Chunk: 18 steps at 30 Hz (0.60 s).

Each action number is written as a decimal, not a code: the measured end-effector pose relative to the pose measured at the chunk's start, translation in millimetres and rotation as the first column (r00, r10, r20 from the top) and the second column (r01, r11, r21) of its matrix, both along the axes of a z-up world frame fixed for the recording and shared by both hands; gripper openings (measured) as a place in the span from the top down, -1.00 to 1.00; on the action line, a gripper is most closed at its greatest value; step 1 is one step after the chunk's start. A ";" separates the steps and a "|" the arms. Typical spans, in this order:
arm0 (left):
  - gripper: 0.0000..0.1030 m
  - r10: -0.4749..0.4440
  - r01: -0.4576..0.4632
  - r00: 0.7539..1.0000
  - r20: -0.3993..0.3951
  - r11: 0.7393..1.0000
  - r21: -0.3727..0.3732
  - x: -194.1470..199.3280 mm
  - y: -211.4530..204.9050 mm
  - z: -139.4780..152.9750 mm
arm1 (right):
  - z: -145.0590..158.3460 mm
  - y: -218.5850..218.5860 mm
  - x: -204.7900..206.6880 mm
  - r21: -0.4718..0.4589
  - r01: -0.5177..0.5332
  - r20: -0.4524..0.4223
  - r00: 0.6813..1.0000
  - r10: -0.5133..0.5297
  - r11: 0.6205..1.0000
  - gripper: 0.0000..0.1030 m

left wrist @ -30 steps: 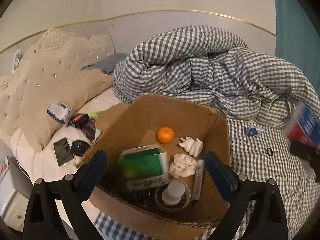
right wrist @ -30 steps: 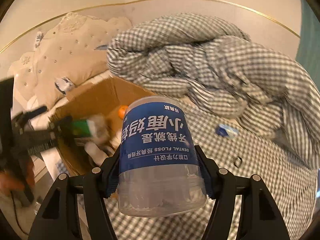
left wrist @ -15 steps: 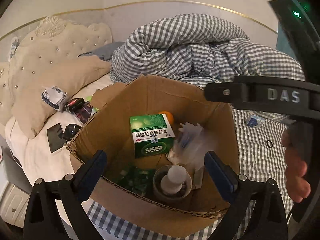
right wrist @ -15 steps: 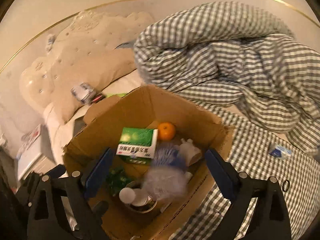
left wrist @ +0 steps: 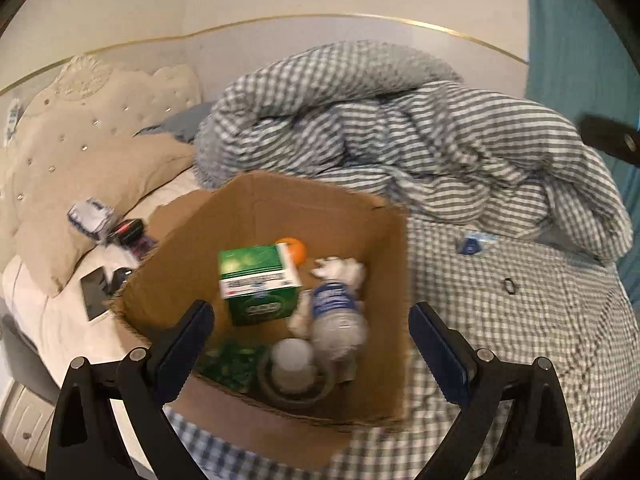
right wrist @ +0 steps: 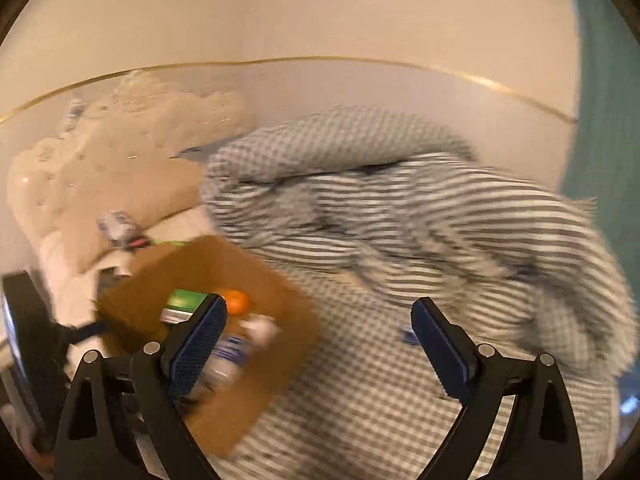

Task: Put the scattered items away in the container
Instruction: 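Move both grippers back over the last items on the sheet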

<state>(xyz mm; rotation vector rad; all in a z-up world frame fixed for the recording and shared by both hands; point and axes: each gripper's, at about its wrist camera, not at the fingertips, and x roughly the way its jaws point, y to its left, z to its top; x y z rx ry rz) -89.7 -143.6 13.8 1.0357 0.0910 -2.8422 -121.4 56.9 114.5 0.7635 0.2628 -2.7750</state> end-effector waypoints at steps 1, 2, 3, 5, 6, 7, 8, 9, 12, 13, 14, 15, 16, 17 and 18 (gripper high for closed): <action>-0.95 -0.013 0.013 1.000 -0.004 1.000 0.000 -0.2 8.9 1.4 | -2.8 21.9 9.3 -0.006 0.040 -0.001 0.999 -0.040 0.999 -0.82; -0.95 -0.036 0.036 0.999 -0.006 0.999 0.001 -1.1 22.5 2.5 | -5.8 35.7 15.0 -0.013 0.061 0.004 0.998 -0.061 0.998 -0.82; -0.95 -0.049 0.049 0.999 -0.008 0.999 0.002 -1.8 30.8 2.8 | -13.1 58.5 23.4 -0.030 0.103 0.014 0.995 -0.103 0.994 -0.82; -0.95 -0.093 0.093 0.996 -0.007 0.996 0.004 -6.7 57.0 2.4 | -25.0 88.1 31.0 -0.057 0.155 0.038 0.988 -0.153 0.986 -0.82; -0.95 -0.112 0.112 0.994 -0.006 0.994 0.009 -10.5 68.6 1.7 | -32.3 102.7 33.8 -0.067 0.180 0.055 0.983 -0.177 0.981 -0.82; -0.95 -0.135 0.135 0.991 -0.004 0.991 0.014 -16.7 83.8 -0.5 | -42.1 118.0 36.0 -0.078 0.210 0.074 0.976 -0.204 0.975 -0.82; -0.95 -0.147 0.147 0.989 0.001 0.989 0.017 -21.9 94.5 -2.2 | -51.4 131.2 35.9 -0.088 0.235 0.095 0.969 -0.227 0.968 -0.82; -0.95 -0.156 0.156 0.988 0.005 0.988 0.018 -27.4 104.6 -4.7 | -57.1 140.1 34.4 -0.092 0.251 0.108 0.964 -0.241 0.964 -0.82; -0.95 -0.181 0.181 0.983 0.008 0.983 0.018 -48.7 133.7 -15.8 | -80.9 170.3 30.1 -0.090 0.312 0.156 0.942 -0.296 0.946 -0.82; -0.95 -0.195 0.195 0.981 -0.001 0.981 0.018 -58.3 143.4 -20.0 | -86.0 178.3 28.6 -0.096 0.318 0.167 0.939 -0.300 0.943 -0.82; -0.95 -0.207 0.207 0.978 -0.008 0.978 0.017 -66.3 150.5 -23.4 | -90.4 185.4 29.0 -0.103 0.319 0.178 0.938 -0.298 0.942 -0.82; -0.95 -0.223 0.223 0.975 -0.013 0.975 0.013 -75.6 158.4 -27.4 | -95.5 191.8 28.6 -0.108 0.321 0.189 0.936 -0.297 0.941 -0.82; -0.95 -0.237 0.238 0.971 -0.024 0.971 0.007 -89.5 167.9 -32.7 | -102.0 200.0 28.3 -0.111 0.329 0.198 0.932 -0.304 0.938 -0.82; -0.95 -0.254 0.254 0.967 -0.028 0.967 -0.001 -102.9 176.1 -37.8 | -106.9 207.3 29.0 -0.112 0.338 0.206 0.928 -0.311 0.934 -0.82; -0.95 -0.263 0.263 0.964 -0.027 0.965 -0.007 -111.7 180.8 -41.7 | -113.8 213.9 26.6 -0.114 0.345 0.222 0.923 -0.314 0.932 -0.82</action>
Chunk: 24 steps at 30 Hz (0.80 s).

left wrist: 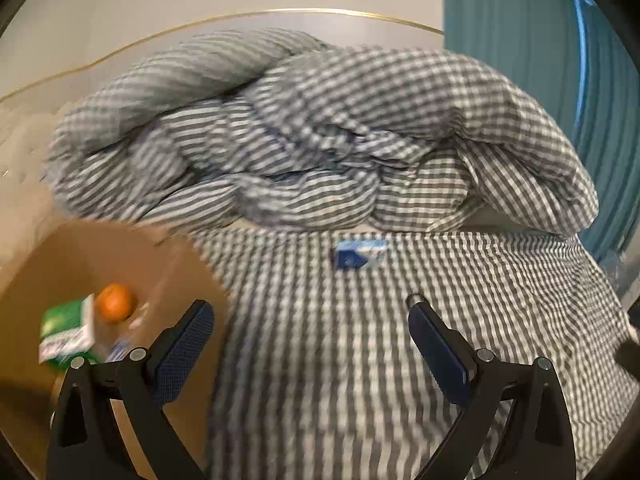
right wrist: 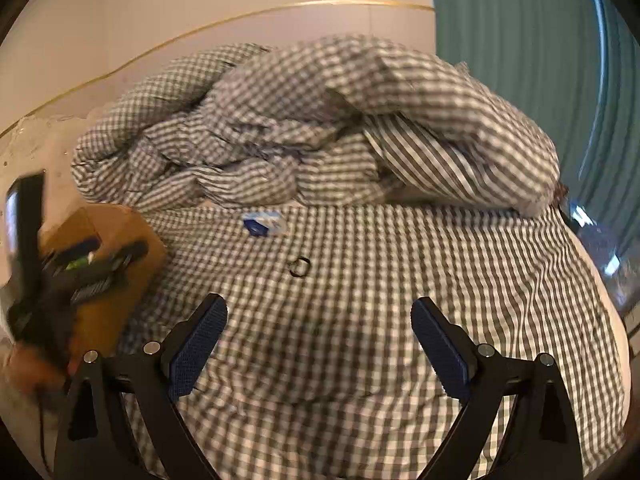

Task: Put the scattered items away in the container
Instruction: 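Move both grippers back over the last items on the sheet, then grasp the small blue-and-white packet with the left gripper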

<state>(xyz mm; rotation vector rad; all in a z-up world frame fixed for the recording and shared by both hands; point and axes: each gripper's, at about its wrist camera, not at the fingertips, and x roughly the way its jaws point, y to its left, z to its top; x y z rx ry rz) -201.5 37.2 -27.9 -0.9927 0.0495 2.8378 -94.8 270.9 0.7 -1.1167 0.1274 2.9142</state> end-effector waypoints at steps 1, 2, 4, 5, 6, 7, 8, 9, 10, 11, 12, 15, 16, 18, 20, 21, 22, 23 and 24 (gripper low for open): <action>-0.95 0.002 -0.002 1.000 0.005 1.000 -0.018 -17.2 10.6 -7.7 | -5.5 5.0 0.6 -0.005 0.003 0.009 1.000 -0.003 1.000 -0.82; -0.95 -0.003 0.003 1.000 0.015 1.000 -0.024 -29.6 17.6 -13.6 | -10.2 8.9 -0.9 -0.009 0.008 0.017 1.000 -0.008 1.000 -0.82; -0.95 -0.026 0.027 0.999 0.043 1.000 -0.008 -54.6 31.0 -27.5 | -21.0 17.7 -5.9 -0.022 0.019 0.039 0.999 -0.018 1.000 -0.82; -0.95 -0.043 0.043 0.998 0.049 0.999 0.004 -63.8 36.9 -33.5 | -25.5 21.3 -8.4 -0.025 0.025 0.047 0.999 -0.024 0.999 -0.82; -0.95 -0.045 0.045 0.998 0.050 0.999 0.003 -71.7 42.1 -39.4 | -29.9 24.4 -10.8 -0.030 0.032 0.055 0.998 -0.030 0.999 -0.82; -0.95 -0.046 0.047 0.997 0.054 0.999 -0.012 -84.0 50.8 -48.6 | -36.4 29.4 -15.1 -0.038 0.038 0.067 0.997 -0.035 0.999 -0.82; -0.95 -0.057 0.058 0.997 0.056 0.998 -0.023 -91.5 55.8 -54.7 | -40.6 32.3 -17.7 -0.043 0.040 0.074 0.997 -0.037 0.998 -0.82; -0.95 -0.064 0.066 0.996 0.054 0.997 -0.038 -99.0 59.8 -60.8 | -45.7 35.3 -20.9 -0.050 0.045 0.085 0.996 -0.040 0.998 -0.82; -0.95 -0.072 0.075 0.996 0.053 0.995 -0.062 -110.4 64.4 -69.6 | -52.1 38.1 -24.8 -0.060 0.046 0.100 0.994 -0.040 0.997 -0.82; -0.95 -0.077 0.081 0.996 0.053 0.994 -0.075 -117.7 65.9 -75.0 | -56.7 40.4 -28.7 -0.066 0.044 0.109 0.993 -0.036 0.997 -0.82; -0.95 -0.085 0.089 0.995 0.056 0.992 -0.084 -125.1 66.7 -80.3 | -62.6 42.5 -34.0 -0.070 0.040 0.120 0.992 -0.032 0.997 -0.82; -0.95 -0.127 0.133 0.990 0.059 0.986 -0.101 -146.5 66.0 -95.4 | -72.8 39.8 -57.0 -0.059 -0.021 0.139 0.990 0.029 0.998 -0.82; -0.95 -0.144 0.148 0.989 0.041 0.981 -0.124 -151.3 65.3 -99.9 | -75.3 37.7 -66.2 -0.052 -0.037 0.136 0.990 0.044 0.998 -0.82; -0.95 -0.167 0.168 0.986 0.021 0.973 -0.155 -155.7 64.9 -105.7 | -82.0 33.0 -88.0 -0.035 -0.051 0.156 0.986 0.056 0.998 -0.82; -0.95 -0.194 0.195 0.981 0.022 0.967 -0.164 -162.8 65.2 -114.0 | -87.7 25.8 -107.8 -0.025 -0.054 0.162 0.985 0.057 0.998 -0.82; -0.95 -0.203 0.204 0.979 0.023 0.964 -0.172 -165.9 65.1 -117.4 | -89.7 23.0 -113.5 -0.030 -0.054 0.164 0.985 0.058 0.998 -0.82; -0.95 -0.216 0.216 0.976 0.020 0.958 -0.186 -170.3 66.4 -123.3 | -92.1 19.5 -118.8 -0.047 -0.055 0.163 0.985 0.062 0.997 -0.82; -0.95 -0.229 0.229 0.973 0.022 0.953 -0.198 -173.1 67.7 -127.5 | -94.9 17.2 -120.7 -0.064 -0.058 0.166 0.984 0.068 0.996 -0.82; -0.95 -0.242 0.241 0.970 0.021 0.947 -0.212 -176.0 69.3 -132.0 | -99.8 14.0 -121.5 -0.083 -0.066 0.173 0.982 0.080 0.994 -0.82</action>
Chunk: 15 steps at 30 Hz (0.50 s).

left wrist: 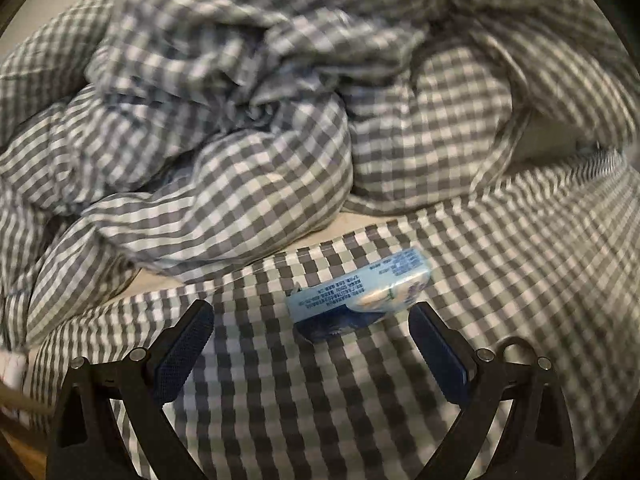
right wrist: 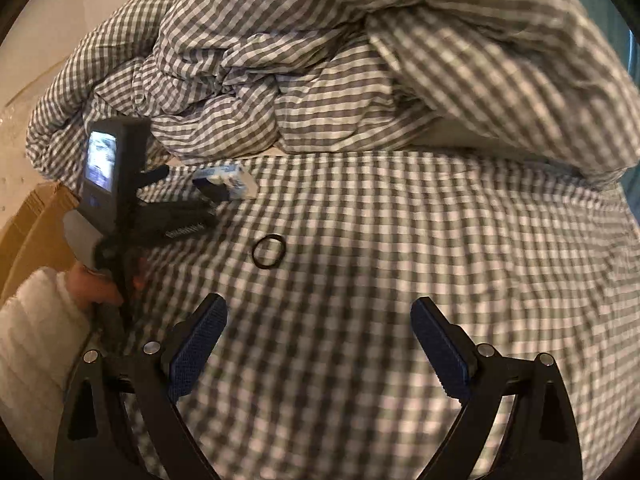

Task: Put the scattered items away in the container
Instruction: 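Grasp the small blue-and-white packet with the left gripper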

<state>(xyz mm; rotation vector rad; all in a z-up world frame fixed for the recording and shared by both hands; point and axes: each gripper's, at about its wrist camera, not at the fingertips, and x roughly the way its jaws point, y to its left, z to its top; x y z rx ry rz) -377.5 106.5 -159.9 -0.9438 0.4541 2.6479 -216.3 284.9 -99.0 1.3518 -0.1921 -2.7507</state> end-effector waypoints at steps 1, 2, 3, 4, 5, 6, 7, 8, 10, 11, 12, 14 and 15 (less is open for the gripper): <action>-0.95 -0.021 0.021 1.000 0.002 1.000 -0.016 -3.7 2.3 -5.5 | -7.3 -4.3 -0.2 -0.011 -0.012 0.013 1.000 0.012 1.000 -0.82; -0.95 -0.045 0.045 0.999 0.015 0.999 -0.024 -8.4 4.6 -10.5 | -13.4 -7.0 -0.8 -0.010 -0.020 0.023 1.000 0.020 1.000 -0.82; -0.95 -0.062 0.063 0.998 0.029 0.998 -0.022 -12.3 6.0 -13.5 | -22.1 -10.9 -2.2 -0.003 -0.032 0.040 0.999 0.032 0.999 -0.82; -0.95 -0.083 0.084 0.995 0.046 0.996 -0.017 -17.7 7.6 -16.0 | -27.5 -12.6 -4.3 0.004 -0.038 0.052 0.998 0.038 0.999 -0.82; -0.95 -0.100 0.100 0.993 0.058 0.995 -0.012 -21.7 8.7 -17.2 | -34.0 -14.7 -6.7 0.013 -0.039 0.067 0.997 0.038 0.999 -0.82; -0.94 -0.112 0.113 0.991 0.072 0.994 -0.012 -25.0 9.7 -18.2 | -38.4 -15.5 -9.3 0.016 -0.039 0.076 0.996 0.038 0.999 -0.82; -0.90 -0.123 0.124 0.989 0.080 0.992 -0.006 -26.5 9.8 -18.5 | -42.7 -15.0 -10.7 0.005 -0.037 0.084 0.996 0.037 0.999 -0.82; -0.59 -0.132 0.132 0.988 0.082 0.991 0.001 -26.4 9.5 -18.5 | -44.6 -14.8 -11.7 -0.005 -0.035 0.087 0.996 0.035 0.999 -0.82; 0.28 -0.130 0.131 0.988 0.082 0.991 -0.014 -24.0 10.2 -19.8 | -47.1 -14.1 -14.0 -0.016 -0.028 0.089 0.996 0.030 0.999 -0.81; 0.42 -0.125 0.127 0.989 0.075 0.992 -0.024 -22.1 10.8 -20.2 | -48.2 -13.7 -15.5 -0.015 -0.026 0.088 0.996 0.027 1.000 -0.81; 0.61 -0.124 0.126 0.990 0.063 0.991 -0.034 -18.5 11.3 -19.7 | -48.3 -13.8 -17.2 -0.014 -0.024 0.084 0.996 0.025 1.000 -0.81; 0.63 -0.087 0.089 0.996 0.033 0.995 -0.053 -9.6 10.7 -16.8 | -47.7 -13.9 -19.5 -0.018 -0.026 0.073 0.997 0.027 0.999 -0.78; 0.63 -0.062 0.063 0.997 0.037 0.997 -0.036 -6.0 7.9 -14.7 | -47.5 -14.7 -21.4 -0.018 -0.029 0.071 0.997 0.030 0.999 -0.76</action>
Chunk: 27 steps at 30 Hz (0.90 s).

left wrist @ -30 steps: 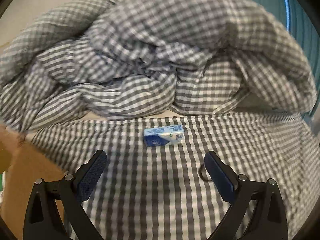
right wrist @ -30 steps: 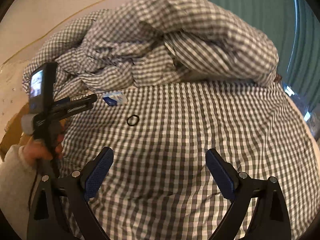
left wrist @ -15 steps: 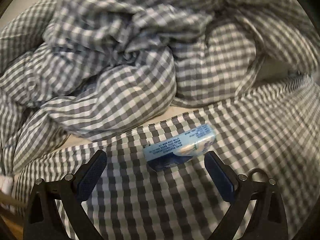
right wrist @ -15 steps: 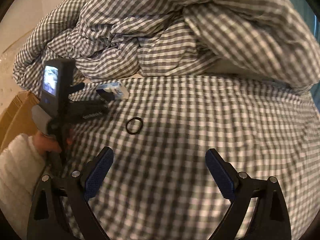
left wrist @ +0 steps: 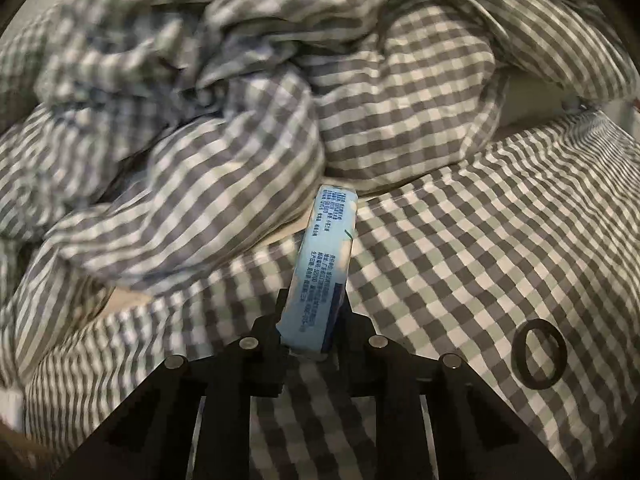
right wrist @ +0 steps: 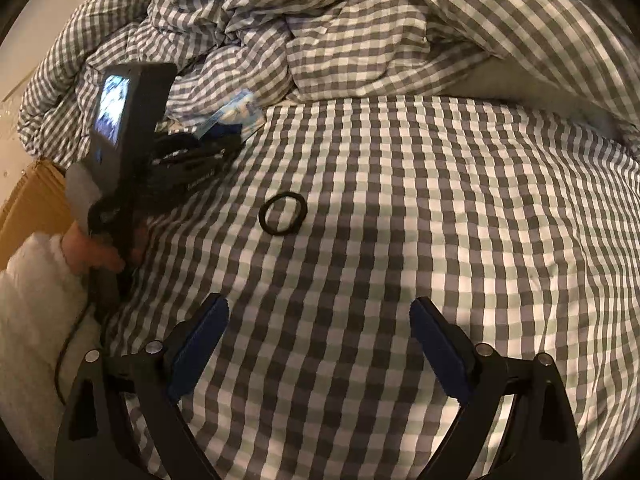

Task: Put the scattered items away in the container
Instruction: 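Grasp the small blue-and-white packet with the left gripper, then grasp the black hair tie with the right gripper while the left holds the packet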

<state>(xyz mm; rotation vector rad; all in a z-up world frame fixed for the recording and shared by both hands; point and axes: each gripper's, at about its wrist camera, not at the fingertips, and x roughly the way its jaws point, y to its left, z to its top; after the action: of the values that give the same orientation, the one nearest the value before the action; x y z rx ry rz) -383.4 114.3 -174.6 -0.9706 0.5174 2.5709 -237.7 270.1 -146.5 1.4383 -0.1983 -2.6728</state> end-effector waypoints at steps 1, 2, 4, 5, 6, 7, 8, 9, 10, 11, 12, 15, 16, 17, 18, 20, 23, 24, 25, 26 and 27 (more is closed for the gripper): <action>0.63 0.029 -0.029 1.000 0.012 0.999 0.030 3.2 -4.5 2.4 | 0.7 -1.7 -2.4 0.006 -0.003 -0.001 1.000 0.003 1.000 -0.69; 0.63 0.073 -0.075 0.997 0.031 0.995 0.060 7.8 -11.1 5.0 | 1.0 -3.1 -3.9 0.008 -0.008 -0.001 1.000 0.008 1.000 -0.65; 0.63 0.178 -0.182 0.983 0.053 0.979 0.094 18.2 -25.2 7.1 | 2.7 -5.7 -7.1 0.014 -0.017 -0.009 1.000 0.017 1.000 -0.60; 0.63 0.212 -0.218 0.975 0.062 0.969 0.117 22.8 -31.4 6.4 | 2.9 -7.8 -9.6 0.028 -0.019 -0.010 1.000 0.019 0.999 -0.60; 0.63 0.246 -0.252 0.967 0.063 0.960 0.126 27.3 -36.5 4.7 | 2.2 -10.8 -13.0 0.045 -0.022 -0.008 1.000 0.022 0.999 -0.60; 0.62 0.266 -0.272 0.962 0.067 0.957 0.105 30.8 -39.0 2.2 | 1.1 -13.2 -16.4 0.059 -0.026 -0.006 1.000 0.026 0.998 -0.60; 0.62 0.272 -0.277 0.960 0.063 0.956 0.092 32.8 -40.4 1.8 | -0.8 -16.2 -19.9 0.072 -0.034 -0.002 0.999 0.034 0.997 -0.60; 0.62 0.272 -0.275 0.961 0.049 0.956 0.101 35.1 -43.8 3.0 | -3.1 -20.3 -23.1 0.090 -0.047 0.003 0.999 0.047 0.995 -0.60; 0.62 0.255 -0.260 0.966 0.054 0.955 0.144 36.8 -48.7 5.8 | -7.3 -26.3 -29.6 0.118 -0.060 0.010 0.998 0.060 0.991 -0.60; 0.62 0.248 -0.254 0.967 0.061 0.954 0.157 36.5 -51.7 7.3 | -10.6 -31.0 -34.2 0.137 -0.068 0.013 0.998 0.067 0.988 -0.60; 0.62 0.255 -0.261 0.965 0.054 0.953 0.157 35.9 -53.3 9.1 | -14.6 -35.8 -40.6 0.148 -0.073 0.017 0.997 0.072 0.986 -0.60; 0.62 0.246 -0.251 0.968 0.048 0.957 0.143 33.3 -51.4 11.4 | -24.6 -44.9 -59.5 0.164 -0.072 0.023 0.997 0.069 0.984 -0.60; 0.62 0.242 -0.248 0.968 0.061 0.956 0.153 29.6 -50.6 11.2 | -27.3 -47.7 -63.8 0.165 -0.075 0.028 0.997 0.072 0.983 -0.59; 0.62 0.246 -0.254 0.967 0.064 0.955 0.157 30.2 -47.5 8.7 | -29.5 -50.4 -68.7 0.163 -0.080 0.031 0.997 0.076 0.983 -0.59; 0.62 0.254 -0.262 0.965 0.067 0.953 0.155 29.9 -49.2 8.9 | -31.1 -53.7 -74.2 0.172 -0.081 0.027 0.997 0.078 0.982 -0.59; 0.62 0.257 -0.267 0.963 0.076 0.949 0.165 27.7 -54.8 9.8 | -32.7 -59.7 -79.3 0.207 -0.079 0.021 0.997 0.076 0.975 -0.59; 0.62 0.265 -0.275 0.961 0.079 0.945 0.178 28.9 -59.6 12.2 | -30.9 -62.9 -82.8 0.170 -0.092 0.021 0.996 0.089 0.981 0.10; 0.62 0.267 -0.277 0.961 0.076 0.944 0.178 28.6 -59.8 12.6 | -29.0 -63.6 -82.2 0.170 -0.092 0.024 0.996 0.089 0.981 0.67; 0.62 0.262 -0.273 0.962 0.079 0.945 0.180 28.8 -59.5 13.0 | -28.0 -65.4 -80.9 0.197 -0.092 0.036 0.996 0.087 0.976 0.92; 0.62 0.253 -0.264 0.964 0.081 0.946 0.186 29.1 -58.8 13.2 | -27.2 -65.6 -78.9 0.210 -0.089 0.034 0.996 0.083 0.974 0.92; 0.62 0.248 -0.259 0.965 0.082 0.947 0.191 29.2 -58.2 13.2 | -25.6 -64.5 -75.2 0.207 -0.089 0.035 0.996 0.083 0.974 0.92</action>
<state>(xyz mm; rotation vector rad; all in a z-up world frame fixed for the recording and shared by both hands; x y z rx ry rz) -354.3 56.1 -161.4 -1.0955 0.1188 2.7432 -312.9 205.6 -172.2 1.5000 0.1445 -2.6716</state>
